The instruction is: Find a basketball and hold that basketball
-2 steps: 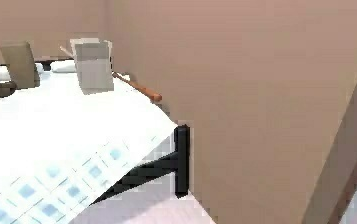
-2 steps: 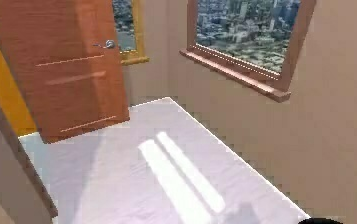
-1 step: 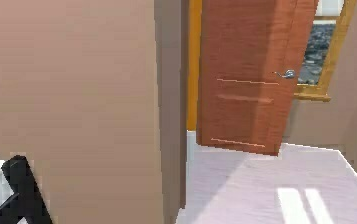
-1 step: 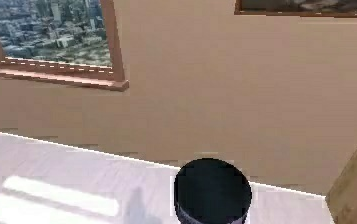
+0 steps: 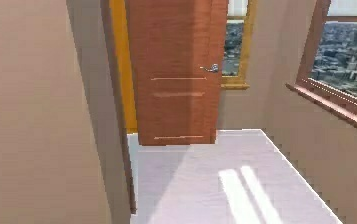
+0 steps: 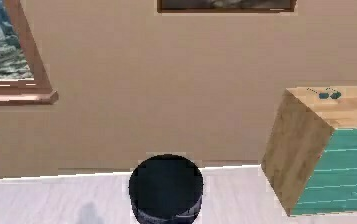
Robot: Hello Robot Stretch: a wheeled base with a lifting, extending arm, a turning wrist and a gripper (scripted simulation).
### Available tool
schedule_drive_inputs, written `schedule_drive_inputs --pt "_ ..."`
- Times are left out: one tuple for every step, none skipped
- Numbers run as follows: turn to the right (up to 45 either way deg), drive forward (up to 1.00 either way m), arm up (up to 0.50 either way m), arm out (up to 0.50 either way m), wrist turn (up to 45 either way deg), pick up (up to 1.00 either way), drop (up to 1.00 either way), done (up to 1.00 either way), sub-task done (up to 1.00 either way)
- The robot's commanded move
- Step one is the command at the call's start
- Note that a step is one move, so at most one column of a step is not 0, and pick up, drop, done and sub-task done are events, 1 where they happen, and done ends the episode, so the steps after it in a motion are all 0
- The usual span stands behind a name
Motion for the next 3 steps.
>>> schedule_drive_inputs --pt "0.0 0.70 0.00 0.00 0.0 0.00 0.00 0.00 0.00" --pt "-3.0 0.00 0.00 0.00 0.0 0.00 0.00 0.00 0.00" --pt "0.0 0.70 0.00 0.00 0.0 0.00 0.00 0.00 0.00"
